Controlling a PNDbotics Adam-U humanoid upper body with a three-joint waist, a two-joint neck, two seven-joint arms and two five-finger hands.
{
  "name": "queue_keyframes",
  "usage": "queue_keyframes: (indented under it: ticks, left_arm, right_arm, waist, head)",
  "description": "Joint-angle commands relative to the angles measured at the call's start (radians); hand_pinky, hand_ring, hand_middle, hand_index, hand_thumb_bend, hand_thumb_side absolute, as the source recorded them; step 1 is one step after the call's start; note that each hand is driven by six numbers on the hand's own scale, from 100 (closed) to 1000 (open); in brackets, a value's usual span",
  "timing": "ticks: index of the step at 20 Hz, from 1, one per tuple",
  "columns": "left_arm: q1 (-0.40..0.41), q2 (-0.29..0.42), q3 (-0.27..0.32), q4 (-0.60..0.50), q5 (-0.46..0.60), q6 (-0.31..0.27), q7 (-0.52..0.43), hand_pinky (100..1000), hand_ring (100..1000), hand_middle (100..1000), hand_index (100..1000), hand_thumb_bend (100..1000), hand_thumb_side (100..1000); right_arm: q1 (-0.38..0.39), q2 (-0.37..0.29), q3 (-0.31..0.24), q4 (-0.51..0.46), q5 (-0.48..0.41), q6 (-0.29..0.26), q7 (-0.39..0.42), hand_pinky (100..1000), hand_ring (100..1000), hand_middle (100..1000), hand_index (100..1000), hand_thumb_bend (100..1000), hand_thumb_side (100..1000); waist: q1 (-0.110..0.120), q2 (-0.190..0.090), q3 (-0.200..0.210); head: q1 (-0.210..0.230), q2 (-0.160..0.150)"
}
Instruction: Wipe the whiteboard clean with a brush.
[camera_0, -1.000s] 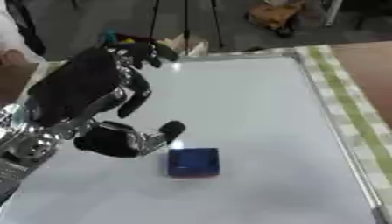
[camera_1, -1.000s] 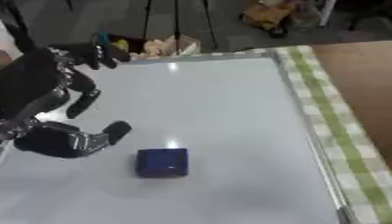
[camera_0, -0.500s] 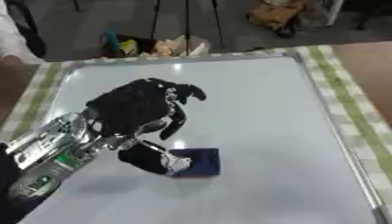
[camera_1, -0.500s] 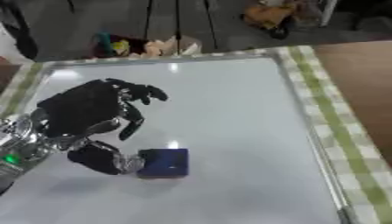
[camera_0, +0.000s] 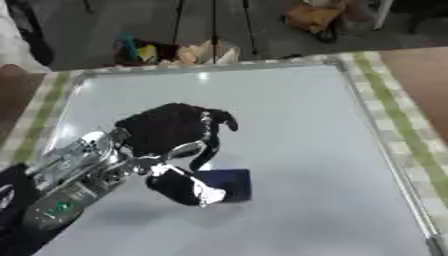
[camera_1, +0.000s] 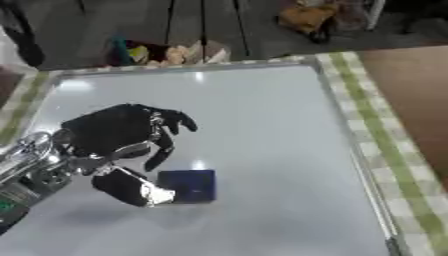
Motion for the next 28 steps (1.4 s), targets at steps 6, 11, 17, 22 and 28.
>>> queue_keyframes:
  ticks: [6, 11, 17, 22, 28]
  left_arm:
    - [-0.015, 0.014, 0.032, -0.049, 0.063, 0.049, -0.133, 626, 712, 744, 336, 408, 738]
    - [-0.013, 0.011, 0.049, -0.070, 0.075, 0.058, -0.215, 622, 708, 749, 326, 399, 697]
    - [-0.008, 0.007, 0.083, -0.088, 0.070, 0.083, -0.315, 610, 696, 735, 315, 379, 673]
    - [-0.005, 0.006, 0.117, -0.110, 0.049, 0.095, -0.398, 608, 694, 748, 307, 349, 635]
    - [-0.001, 0.003, 0.158, -0.140, 0.006, 0.107, -0.487, 606, 692, 760, 300, 338, 611]
  right_arm:
    - [-0.009, -0.008, -0.001, -0.015, -0.003, -0.007, -0.003, 711, 689, 576, 766, 100, 780]
    - [-0.012, -0.002, 0.000, -0.015, 0.001, -0.005, -0.003, 711, 689, 574, 766, 100, 780]
    - [-0.013, 0.006, 0.001, -0.015, 0.005, 0.000, -0.002, 712, 688, 572, 767, 100, 780]
    - [-0.012, 0.010, 0.002, -0.015, 0.009, 0.002, -0.003, 713, 688, 570, 768, 100, 782]
    - [-0.012, 0.015, 0.004, -0.015, 0.014, 0.004, -0.002, 713, 688, 569, 768, 100, 783]
  waist:
    - [-0.006, -0.014, -0.003]
    - [-0.006, -0.009, -0.005]
    - [-0.004, -0.002, -0.006]
    - [-0.004, 0.001, -0.006]
    - [-0.005, 0.004, -0.005]
  head:
    - [0.003, 0.015]
    - [0.009, 0.026]
    - [0.012, 0.022]
    - [0.012, 0.017]
    - [0.012, 0.011]
